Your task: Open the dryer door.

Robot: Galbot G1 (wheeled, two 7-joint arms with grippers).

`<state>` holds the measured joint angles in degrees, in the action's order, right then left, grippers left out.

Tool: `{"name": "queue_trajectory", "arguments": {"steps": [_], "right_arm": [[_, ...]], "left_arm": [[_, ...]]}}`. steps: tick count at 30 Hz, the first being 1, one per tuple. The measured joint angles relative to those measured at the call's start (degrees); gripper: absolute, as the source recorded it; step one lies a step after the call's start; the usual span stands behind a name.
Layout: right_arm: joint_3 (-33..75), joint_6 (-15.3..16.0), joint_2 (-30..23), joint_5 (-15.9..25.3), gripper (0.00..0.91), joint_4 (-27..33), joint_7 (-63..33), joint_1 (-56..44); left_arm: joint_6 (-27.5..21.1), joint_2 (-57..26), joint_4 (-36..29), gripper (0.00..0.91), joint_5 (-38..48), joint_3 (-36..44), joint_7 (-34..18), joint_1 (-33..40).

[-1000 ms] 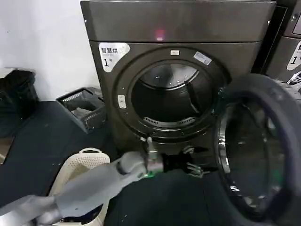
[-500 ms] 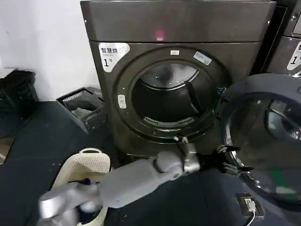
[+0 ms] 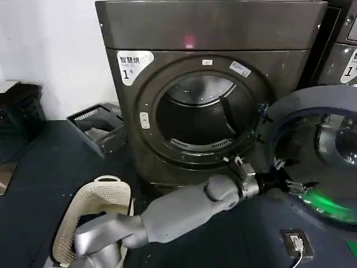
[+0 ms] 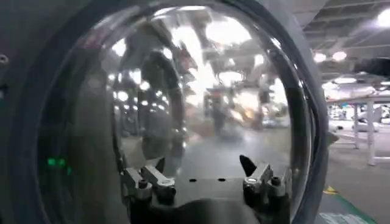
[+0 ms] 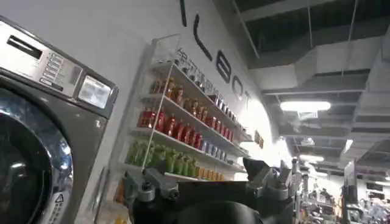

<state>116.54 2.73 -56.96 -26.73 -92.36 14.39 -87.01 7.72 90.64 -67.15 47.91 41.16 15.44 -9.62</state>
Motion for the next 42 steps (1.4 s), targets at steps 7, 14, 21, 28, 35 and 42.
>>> {"name": "queue_trajectory", "arguments": {"steps": [7, 14, 21, 28, 35, 42], "right_arm": [[-0.3, 0.0, 0.7, 0.0, 0.907, 0.4, -0.1, 0.8], [-0.5, -0.3, 1.0, 0.0, 0.907, 0.6, -0.1, 1.3], [-0.2, -0.4, 1.4, 0.1, 0.907, 0.5, -0.2, 1.7], [0.8, -0.5, 1.6, 0.5, 0.907, 0.3, -1.3, 2.3], [1.2, -0.5, 1.3, 0.5, 0.907, -0.2, -1.5, 2.9], [1.3, -0.5, 1.6, 0.5, 0.907, -0.4, -1.6, 3.3]], "left_arm": [[3.3, -1.1, -0.3, 0.907, -1.4, -0.7, -5.6, -1.0], [10.6, -5.2, -3.9, 0.907, -5.9, -0.6, -9.9, -1.6], [15.6, -12.5, -9.4, 0.907, -4.4, -0.9, -10.3, -3.3], [17.4, -24.7, -18.9, 0.907, 1.3, -1.3, -10.3, -4.6], [17.0, -41.4, -29.2, 0.907, 0.0, 1.0, -7.2, -4.2], [14.1, -57.9, -32.0, 0.907, -2.1, 5.4, -4.4, 0.3]]}}
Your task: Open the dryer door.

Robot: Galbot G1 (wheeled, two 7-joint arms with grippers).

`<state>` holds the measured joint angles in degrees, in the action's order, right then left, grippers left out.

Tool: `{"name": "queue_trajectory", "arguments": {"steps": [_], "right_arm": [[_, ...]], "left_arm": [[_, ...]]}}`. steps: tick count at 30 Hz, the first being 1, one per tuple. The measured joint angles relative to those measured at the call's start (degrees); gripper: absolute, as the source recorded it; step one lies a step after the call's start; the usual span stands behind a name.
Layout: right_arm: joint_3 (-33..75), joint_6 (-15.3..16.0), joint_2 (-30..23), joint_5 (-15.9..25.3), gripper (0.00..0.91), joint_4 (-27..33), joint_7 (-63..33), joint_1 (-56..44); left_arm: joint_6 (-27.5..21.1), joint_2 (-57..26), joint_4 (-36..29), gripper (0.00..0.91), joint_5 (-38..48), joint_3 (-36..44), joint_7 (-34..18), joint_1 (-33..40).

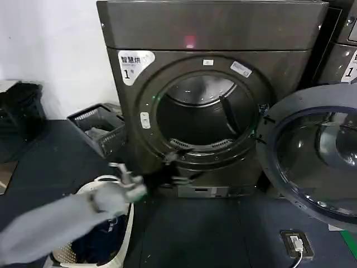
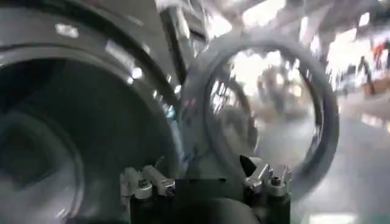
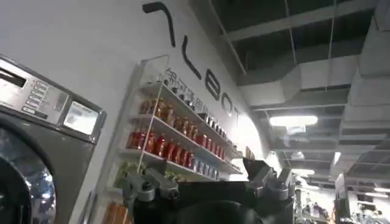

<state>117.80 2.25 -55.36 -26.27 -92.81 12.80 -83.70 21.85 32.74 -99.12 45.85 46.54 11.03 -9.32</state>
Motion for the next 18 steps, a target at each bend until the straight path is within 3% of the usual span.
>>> {"name": "queue_trajectory", "arguments": {"steps": [5, 11, 18], "right_arm": [[1.0, -0.5, 1.3, 1.7, 0.907, 0.1, -1.2, 0.7], [3.3, 0.9, 3.0, 2.0, 0.907, -0.1, -2.4, 0.4], [6.8, 1.8, 4.1, 2.1, 0.907, -0.4, -2.9, -1.1]], "left_arm": [[-2.8, -9.8, -1.7, 0.907, -0.6, 7.4, 0.8, 7.0], [-5.8, -18.9, -2.9, 0.907, -2.3, 28.2, 5.2, 25.6], [-5.1, -20.7, 1.0, 0.907, -9.8, 47.8, 7.5, 42.8]]}}
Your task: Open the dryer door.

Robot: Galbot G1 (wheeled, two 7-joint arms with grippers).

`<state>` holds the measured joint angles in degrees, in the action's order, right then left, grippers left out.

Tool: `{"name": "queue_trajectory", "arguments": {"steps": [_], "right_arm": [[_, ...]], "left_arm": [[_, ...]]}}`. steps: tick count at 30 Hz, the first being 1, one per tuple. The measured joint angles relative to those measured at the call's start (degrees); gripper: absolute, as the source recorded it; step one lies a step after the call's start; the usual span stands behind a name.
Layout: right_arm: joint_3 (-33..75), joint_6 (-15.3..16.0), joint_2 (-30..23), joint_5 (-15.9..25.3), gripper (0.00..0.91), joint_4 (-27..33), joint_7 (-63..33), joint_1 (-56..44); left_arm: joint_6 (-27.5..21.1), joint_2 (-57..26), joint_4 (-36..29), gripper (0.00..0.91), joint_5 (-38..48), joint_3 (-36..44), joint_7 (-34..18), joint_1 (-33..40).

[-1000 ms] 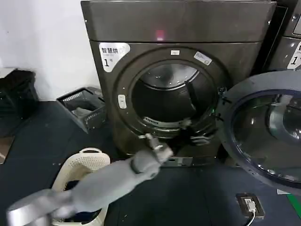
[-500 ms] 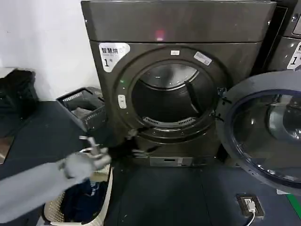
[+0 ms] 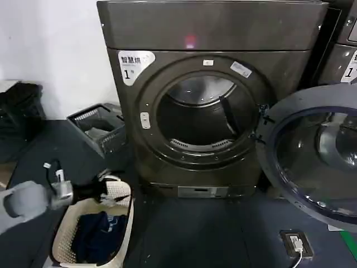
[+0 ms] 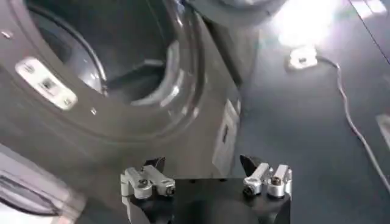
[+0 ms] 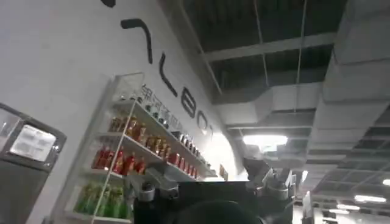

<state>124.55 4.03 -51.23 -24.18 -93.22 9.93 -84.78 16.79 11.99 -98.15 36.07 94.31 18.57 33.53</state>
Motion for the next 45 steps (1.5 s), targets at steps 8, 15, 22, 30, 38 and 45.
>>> {"name": "queue_trajectory", "arguments": {"steps": [8, 15, 22, 30, 38, 45], "right_arm": [[1.9, 0.0, 0.1, -0.1, 0.907, 0.2, 0.2, -0.9], [1.1, -0.2, -0.6, -0.1, 0.907, 0.0, 0.3, -0.2], [0.4, -0.2, -0.4, -0.1, 0.907, -0.2, 0.4, 0.3], [0.5, -0.2, -0.2, -0.1, 0.907, -0.2, 0.4, 0.0], [0.9, -0.3, -0.5, -0.2, 0.907, -0.7, 0.2, -0.2], [1.4, -0.3, -0.4, -0.4, 0.907, -0.6, 0.4, -0.9]], "left_arm": [[3.3, 2.6, 9.2, 0.907, -5.8, 16.9, 2.8, 14.9], [4.6, 3.2, 16.0, 0.907, -11.4, 22.0, 5.2, 17.6], [6.2, 3.6, 19.3, 0.907, -14.7, 22.7, 10.5, 19.0], [7.0, 3.6, 20.4, 0.907, -16.8, 22.7, 13.3, 19.4], [8.0, 3.7, 20.4, 0.907, -17.4, 21.9, 13.7, 19.3], [8.1, 2.7, 20.4, 0.907, -18.4, 21.7, 14.5, 19.3]]}}
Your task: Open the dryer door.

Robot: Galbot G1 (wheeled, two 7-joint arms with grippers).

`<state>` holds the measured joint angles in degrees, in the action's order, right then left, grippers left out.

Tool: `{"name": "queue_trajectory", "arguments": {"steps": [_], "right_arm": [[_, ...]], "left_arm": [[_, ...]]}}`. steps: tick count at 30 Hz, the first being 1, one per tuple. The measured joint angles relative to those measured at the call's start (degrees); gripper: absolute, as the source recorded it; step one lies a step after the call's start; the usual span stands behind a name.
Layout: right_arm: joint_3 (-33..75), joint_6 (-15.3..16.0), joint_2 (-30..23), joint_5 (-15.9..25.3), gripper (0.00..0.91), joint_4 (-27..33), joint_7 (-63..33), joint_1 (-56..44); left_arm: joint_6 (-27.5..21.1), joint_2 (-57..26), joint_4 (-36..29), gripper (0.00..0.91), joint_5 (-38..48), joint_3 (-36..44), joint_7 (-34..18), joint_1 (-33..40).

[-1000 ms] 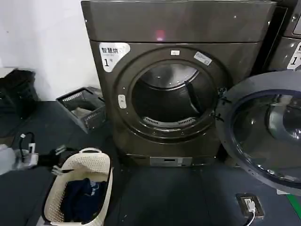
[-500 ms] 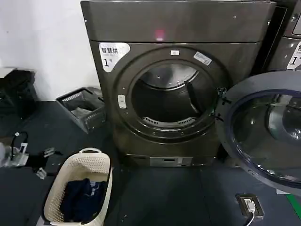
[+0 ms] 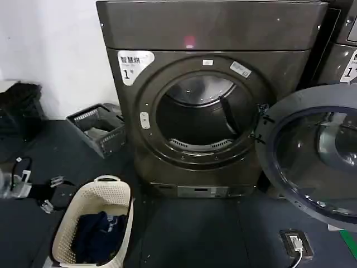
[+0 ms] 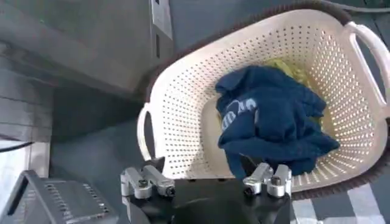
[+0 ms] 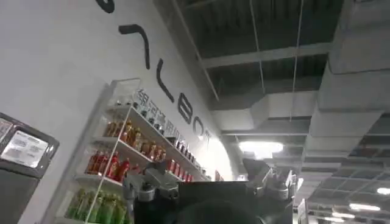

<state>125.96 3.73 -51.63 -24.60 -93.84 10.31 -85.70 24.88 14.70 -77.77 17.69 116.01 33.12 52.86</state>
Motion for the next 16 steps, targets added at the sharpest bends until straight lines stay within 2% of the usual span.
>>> {"name": "queue_trajectory", "arguments": {"steps": [7, 16], "right_arm": [[-0.2, 0.0, -0.3, 0.0, 0.907, -0.1, 0.0, 0.1], [-0.2, 0.0, -0.3, 0.0, 0.907, -0.2, 0.1, 0.2]], "left_arm": [[0.3, -0.5, 0.1, 0.907, -0.6, -1.1, 0.3, -0.2], [0.6, -0.8, 0.6, 0.907, -1.7, -5.2, 0.3, -4.0]]}}
